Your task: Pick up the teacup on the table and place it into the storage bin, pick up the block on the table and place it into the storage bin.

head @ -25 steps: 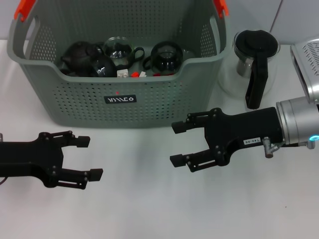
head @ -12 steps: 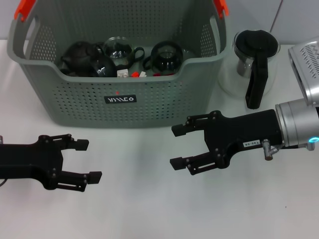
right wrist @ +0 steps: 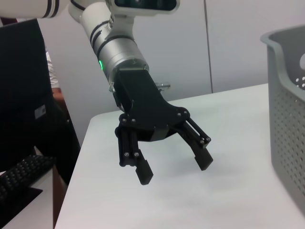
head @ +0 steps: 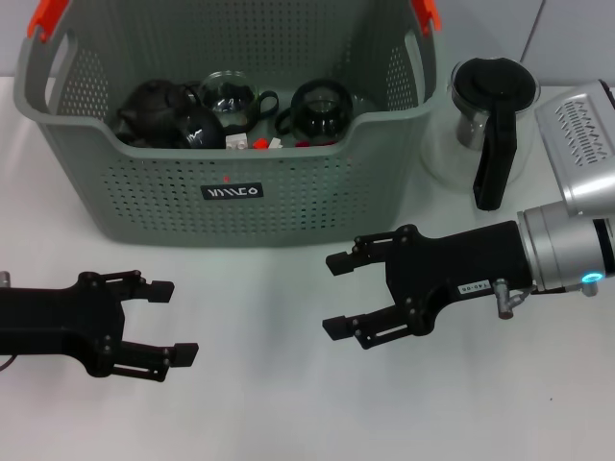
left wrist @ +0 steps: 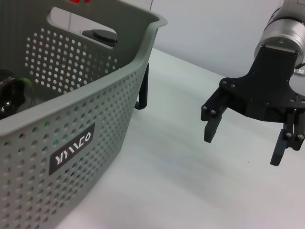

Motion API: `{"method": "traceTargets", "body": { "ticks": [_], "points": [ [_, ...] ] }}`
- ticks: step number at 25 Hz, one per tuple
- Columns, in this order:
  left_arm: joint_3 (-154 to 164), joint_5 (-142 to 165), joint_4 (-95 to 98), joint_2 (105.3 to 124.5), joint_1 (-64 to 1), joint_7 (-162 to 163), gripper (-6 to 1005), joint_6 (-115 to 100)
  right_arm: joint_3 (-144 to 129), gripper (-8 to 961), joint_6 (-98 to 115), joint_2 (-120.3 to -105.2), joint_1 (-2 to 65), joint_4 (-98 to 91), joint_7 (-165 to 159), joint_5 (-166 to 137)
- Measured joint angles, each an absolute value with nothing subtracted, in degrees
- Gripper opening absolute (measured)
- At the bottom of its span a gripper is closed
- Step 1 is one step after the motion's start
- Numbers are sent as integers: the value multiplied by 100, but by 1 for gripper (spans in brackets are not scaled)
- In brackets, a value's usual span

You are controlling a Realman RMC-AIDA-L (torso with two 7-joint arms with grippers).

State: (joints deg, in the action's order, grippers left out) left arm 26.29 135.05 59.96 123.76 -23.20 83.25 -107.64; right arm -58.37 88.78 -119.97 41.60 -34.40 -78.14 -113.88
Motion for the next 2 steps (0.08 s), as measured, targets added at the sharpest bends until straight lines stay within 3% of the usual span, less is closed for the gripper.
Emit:
{"method": "traceTargets", "body": {
  "ticks": [2],
  "points": [
    [2627,13507,5994,12376,-2321,8324,952,-10764,-5864,836,8873,-12001,4161,-3439,-7814,-11390]
  ]
}}
